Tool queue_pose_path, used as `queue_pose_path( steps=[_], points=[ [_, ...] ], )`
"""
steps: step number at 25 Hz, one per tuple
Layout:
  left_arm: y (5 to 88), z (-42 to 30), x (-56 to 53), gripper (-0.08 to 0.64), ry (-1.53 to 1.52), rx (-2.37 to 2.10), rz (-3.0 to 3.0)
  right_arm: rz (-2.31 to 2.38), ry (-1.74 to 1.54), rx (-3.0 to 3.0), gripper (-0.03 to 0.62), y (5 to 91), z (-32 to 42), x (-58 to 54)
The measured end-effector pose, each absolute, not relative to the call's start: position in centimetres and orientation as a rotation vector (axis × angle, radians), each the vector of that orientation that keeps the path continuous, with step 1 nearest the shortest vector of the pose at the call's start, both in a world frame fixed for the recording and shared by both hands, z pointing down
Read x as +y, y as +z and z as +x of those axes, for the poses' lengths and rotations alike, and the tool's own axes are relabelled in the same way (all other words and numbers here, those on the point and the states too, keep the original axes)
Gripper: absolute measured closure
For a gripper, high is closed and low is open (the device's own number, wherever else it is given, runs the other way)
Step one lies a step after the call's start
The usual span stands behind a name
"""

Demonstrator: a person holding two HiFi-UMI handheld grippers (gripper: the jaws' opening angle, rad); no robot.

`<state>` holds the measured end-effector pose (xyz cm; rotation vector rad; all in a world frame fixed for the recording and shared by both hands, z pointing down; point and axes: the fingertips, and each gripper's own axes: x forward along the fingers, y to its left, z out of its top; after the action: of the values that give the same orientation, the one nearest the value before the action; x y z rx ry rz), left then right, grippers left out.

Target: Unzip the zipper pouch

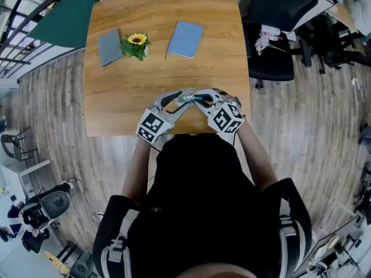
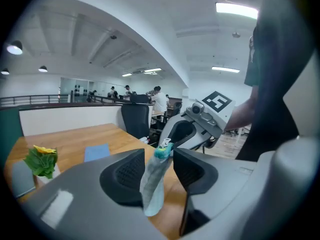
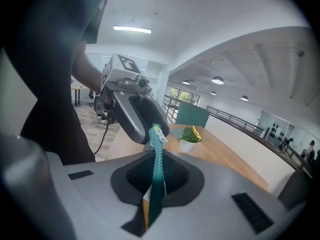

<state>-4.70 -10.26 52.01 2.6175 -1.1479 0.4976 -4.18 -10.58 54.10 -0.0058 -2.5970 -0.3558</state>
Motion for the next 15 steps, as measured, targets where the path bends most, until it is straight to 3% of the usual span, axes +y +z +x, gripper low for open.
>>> queue_pose_path(
  steps=[3, 7, 15],
  points=[
    [52.6, -2.8, -9.6, 0.387, 0.522, -0.961, 2.669, -0.053, -0.391, -2.594, 0.575, 54.0, -3.7, -9.7],
    [53.0, -1.7, -9.7, 0.486, 0.589, -0.897, 2.704, -0.008, -0.355, -2.602, 0.574, 54.0, -2.5, -10.2],
    [52.8, -0.8, -9.9, 0.520, 0.670, -0.928, 2.735, 0.085, -0.382, -2.597, 0.566, 54.1, -1.6, -10.5]
  ],
)
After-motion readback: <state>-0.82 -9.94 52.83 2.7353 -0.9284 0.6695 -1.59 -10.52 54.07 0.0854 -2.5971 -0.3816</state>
